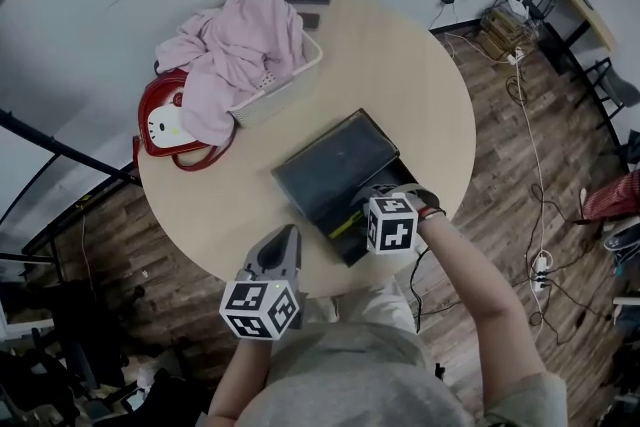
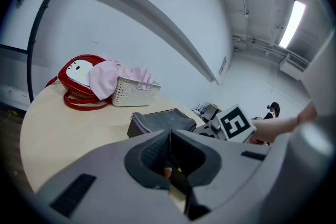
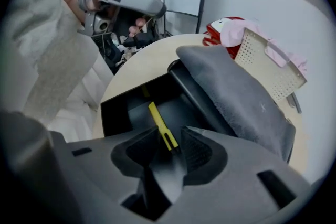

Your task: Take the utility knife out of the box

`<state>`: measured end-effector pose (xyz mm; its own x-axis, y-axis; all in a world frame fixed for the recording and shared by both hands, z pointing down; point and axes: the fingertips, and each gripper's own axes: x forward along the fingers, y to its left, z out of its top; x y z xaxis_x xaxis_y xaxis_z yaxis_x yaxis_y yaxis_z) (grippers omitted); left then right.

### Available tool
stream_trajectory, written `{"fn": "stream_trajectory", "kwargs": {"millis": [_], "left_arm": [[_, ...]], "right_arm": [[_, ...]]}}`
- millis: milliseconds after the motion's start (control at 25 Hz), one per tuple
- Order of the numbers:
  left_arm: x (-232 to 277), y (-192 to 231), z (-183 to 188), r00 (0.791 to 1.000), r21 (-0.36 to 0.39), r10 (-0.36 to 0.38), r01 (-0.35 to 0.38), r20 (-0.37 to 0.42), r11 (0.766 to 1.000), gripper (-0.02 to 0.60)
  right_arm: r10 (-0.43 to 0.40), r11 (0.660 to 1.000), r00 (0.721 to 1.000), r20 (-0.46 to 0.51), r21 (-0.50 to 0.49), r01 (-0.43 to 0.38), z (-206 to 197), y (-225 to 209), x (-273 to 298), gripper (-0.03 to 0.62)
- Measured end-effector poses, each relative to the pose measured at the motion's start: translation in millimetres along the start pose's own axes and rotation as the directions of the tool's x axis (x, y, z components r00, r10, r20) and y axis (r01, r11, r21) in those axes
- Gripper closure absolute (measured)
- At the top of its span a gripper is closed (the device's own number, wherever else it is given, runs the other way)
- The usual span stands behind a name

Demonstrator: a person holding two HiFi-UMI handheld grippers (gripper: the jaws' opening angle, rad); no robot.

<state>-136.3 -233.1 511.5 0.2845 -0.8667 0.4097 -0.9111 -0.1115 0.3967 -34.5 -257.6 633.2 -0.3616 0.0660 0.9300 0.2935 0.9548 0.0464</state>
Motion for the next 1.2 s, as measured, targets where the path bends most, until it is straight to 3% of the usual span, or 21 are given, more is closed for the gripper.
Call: {"fn": "stream_trajectory", "kwargs": {"millis": [360, 640, 760, 1200], "left_arm": [[2.8, 0.2, -0.7, 1.0, 0.0, 0.02, -0.02, 0.0, 1.0, 0.577], [1.1, 5.3, 1.2, 1.0, 0.002, 0.026, -0.026, 0.003, 1.0, 0.577], [-1.1, 8.1, 1.5, 1.0, 0.003, 0.026, -0.026, 0.005, 1.0, 0.577], [-8.4, 5.9, 4.5, 1.0, 0.022, -0.019, 0.019, 0.004, 1.0, 0.577]], "right_arm": [[0.019, 0.99, 0.993, -0.114, -0.138, -0.035, -20.0, 1.2, 21.4, 0.488], [0.008, 0.993, 0.996, -0.088, -0.118, -0.018, -19.3, -2.3, 23.2, 0.501], [-0.015, 0.991, 0.995, -0.1, -0.131, 0.002, -19.3, -3.5, 25.1, 0.537], [-0.093, 0.995, 0.991, -0.096, -0.028, 0.091, -12.8, 2.2, 12.6, 0.54]]}}
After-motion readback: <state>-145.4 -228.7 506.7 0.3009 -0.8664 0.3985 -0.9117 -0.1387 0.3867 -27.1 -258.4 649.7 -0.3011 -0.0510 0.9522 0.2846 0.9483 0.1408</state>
